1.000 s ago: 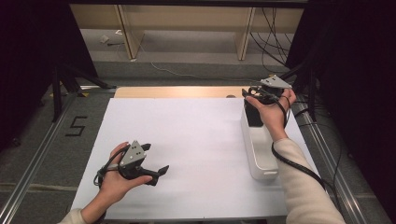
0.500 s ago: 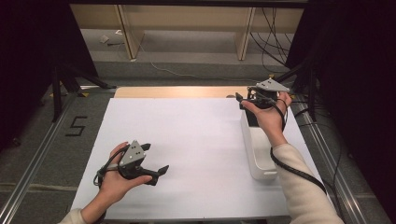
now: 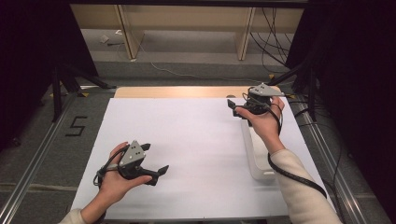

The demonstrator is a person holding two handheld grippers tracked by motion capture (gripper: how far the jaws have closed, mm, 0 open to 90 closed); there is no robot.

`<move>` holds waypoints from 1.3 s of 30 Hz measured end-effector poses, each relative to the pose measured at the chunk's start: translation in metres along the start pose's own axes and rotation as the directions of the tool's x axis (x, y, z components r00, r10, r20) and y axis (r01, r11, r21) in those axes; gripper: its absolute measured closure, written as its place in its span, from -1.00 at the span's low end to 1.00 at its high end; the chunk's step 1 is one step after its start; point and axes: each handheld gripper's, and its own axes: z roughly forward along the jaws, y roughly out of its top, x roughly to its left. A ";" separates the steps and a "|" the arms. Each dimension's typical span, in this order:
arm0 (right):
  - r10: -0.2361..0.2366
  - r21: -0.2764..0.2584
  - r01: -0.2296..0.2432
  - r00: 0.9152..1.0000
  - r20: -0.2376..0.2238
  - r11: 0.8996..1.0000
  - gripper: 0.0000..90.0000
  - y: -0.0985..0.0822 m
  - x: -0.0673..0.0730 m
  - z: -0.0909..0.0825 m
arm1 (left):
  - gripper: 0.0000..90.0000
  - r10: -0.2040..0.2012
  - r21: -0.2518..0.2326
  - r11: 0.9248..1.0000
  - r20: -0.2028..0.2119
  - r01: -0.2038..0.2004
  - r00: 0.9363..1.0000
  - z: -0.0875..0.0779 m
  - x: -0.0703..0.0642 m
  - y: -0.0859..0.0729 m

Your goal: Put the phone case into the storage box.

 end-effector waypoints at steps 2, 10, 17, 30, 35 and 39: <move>0.000 0.001 0.000 1.000 -0.009 1.000 -0.83 -0.001 0.002 -0.001 | -0.98 0.001 0.002 1.000 -0.001 -0.001 1.000 0.000 0.000 0.000; -0.032 0.018 0.032 0.999 -0.016 0.999 -0.83 -0.003 0.009 -0.004 | -0.98 -0.002 0.001 1.000 0.002 0.002 1.000 0.000 0.000 0.000; -0.031 0.017 0.032 0.999 -0.043 0.999 -0.82 -0.006 0.014 -0.008 | -0.98 -0.004 0.000 1.000 0.002 0.004 1.000 0.000 0.000 0.000; -0.020 0.014 0.022 0.994 -0.104 1.000 -0.79 -0.011 0.024 -0.020 | -0.98 -0.004 0.000 1.000 0.004 0.004 1.000 0.001 0.000 0.000; -0.056 0.007 0.058 0.992 -0.116 0.998 -0.77 -0.014 0.030 -0.025 | -0.98 -0.005 -0.002 1.000 0.004 0.005 1.000 0.000 0.000 0.000; -0.056 0.002 0.057 0.989 -0.133 0.998 -0.77 -0.014 0.032 -0.029 | -0.98 -0.005 0.000 1.000 0.004 0.005 1.000 0.001 -0.001 0.000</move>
